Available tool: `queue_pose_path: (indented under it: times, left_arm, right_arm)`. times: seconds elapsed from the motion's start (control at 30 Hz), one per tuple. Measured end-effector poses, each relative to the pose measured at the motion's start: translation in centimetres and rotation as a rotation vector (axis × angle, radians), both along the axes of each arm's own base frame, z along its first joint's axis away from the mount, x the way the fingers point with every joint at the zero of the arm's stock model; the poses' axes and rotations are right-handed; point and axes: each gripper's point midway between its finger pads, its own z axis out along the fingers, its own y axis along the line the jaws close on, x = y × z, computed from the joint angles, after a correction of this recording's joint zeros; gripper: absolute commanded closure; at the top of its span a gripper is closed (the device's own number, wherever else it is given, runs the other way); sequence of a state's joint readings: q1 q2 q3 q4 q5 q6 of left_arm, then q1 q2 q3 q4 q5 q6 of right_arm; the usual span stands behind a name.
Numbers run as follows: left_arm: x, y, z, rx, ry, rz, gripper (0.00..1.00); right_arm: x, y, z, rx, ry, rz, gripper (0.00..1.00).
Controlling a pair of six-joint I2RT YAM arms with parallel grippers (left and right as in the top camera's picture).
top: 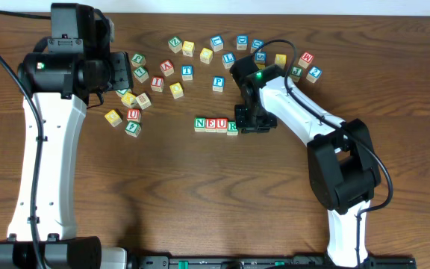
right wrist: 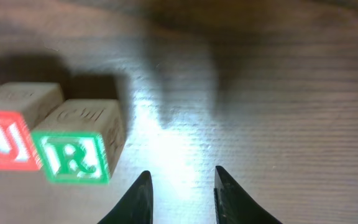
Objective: Spell out NEURIPS
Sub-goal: 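Push the R block leftward against the U with the right gripper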
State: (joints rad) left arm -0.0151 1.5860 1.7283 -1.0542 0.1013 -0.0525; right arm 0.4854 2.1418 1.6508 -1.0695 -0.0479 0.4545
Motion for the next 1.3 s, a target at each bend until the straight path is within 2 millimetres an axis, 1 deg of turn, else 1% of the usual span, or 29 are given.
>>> queue_pose_path:
  times: [0.23, 0.47, 0.7, 0.83, 1.03, 1.3]
  left_arm:
    - [0.0, 0.0, 0.0, 0.000, 0.000, 0.000, 0.44]
    - [0.0, 0.0, 0.0, 0.000, 0.000, 0.000, 0.44]
    - [0.0, 0.0, 0.0, 0.000, 0.000, 0.000, 0.44]
    - [0.0, 0.0, 0.0, 0.000, 0.000, 0.000, 0.44]
    - [0.0, 0.0, 0.0, 0.000, 0.000, 0.000, 0.44]
    - [0.0, 0.0, 0.0, 0.000, 0.000, 0.000, 0.44]
  right_arm:
    - [-1.9, 1.2, 0.3, 0.082, 0.088, 0.077, 0.77]
    - [-2.7, 1.9, 0.1, 0.110, 0.109, 0.118, 0.82]
    - [-2.1, 3.0, -0.5, 0.141, 0.067, 0.143, 0.91]
    - [-1.7, 3.3, -1.0, 0.154, 0.044, 0.145, 0.93]
    - [-1.9, 3.3, -1.9, 0.157, 0.039, 0.140, 0.95]
    - [-1.4, 4.0, -1.9, 0.173, 0.011, 0.142, 0.94]
